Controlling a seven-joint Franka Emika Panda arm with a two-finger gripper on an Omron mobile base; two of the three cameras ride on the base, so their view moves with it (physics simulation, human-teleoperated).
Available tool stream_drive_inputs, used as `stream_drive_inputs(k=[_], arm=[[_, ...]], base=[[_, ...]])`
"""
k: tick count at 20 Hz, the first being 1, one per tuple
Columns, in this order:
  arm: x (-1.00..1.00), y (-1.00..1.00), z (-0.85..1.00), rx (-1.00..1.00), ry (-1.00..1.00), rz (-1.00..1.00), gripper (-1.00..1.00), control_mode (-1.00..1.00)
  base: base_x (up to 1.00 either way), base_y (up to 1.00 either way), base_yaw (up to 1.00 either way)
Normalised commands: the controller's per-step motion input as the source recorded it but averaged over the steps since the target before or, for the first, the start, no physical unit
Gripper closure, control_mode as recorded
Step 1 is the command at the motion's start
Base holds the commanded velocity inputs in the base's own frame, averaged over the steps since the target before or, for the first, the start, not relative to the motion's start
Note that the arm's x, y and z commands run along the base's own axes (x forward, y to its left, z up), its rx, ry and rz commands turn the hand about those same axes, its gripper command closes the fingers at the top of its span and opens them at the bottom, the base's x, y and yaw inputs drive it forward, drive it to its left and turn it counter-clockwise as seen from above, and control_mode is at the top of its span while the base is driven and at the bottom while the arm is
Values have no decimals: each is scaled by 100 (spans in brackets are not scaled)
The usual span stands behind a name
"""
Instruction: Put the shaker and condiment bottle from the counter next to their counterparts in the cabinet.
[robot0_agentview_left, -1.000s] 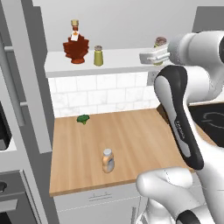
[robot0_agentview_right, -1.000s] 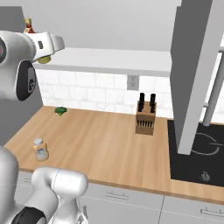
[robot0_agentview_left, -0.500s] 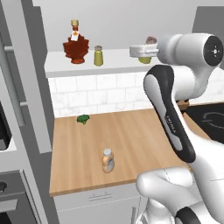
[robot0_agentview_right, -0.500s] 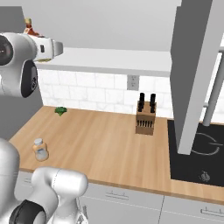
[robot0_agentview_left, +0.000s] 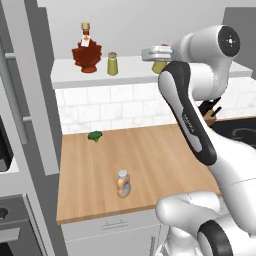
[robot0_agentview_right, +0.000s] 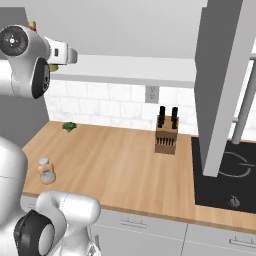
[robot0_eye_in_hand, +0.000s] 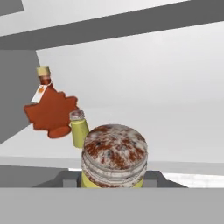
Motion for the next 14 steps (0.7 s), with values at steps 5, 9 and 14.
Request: stream_drive_inputs(k=[5, 9, 14], arm=[[7, 5, -2, 1, -1, 6, 100, -100], [20, 12, -23, 0, -8, 10, 100, -100], [26, 3, -14, -1, -6, 5, 100, -100]], base=[[0, 0, 0], [0, 0, 0], [0, 0, 0]])
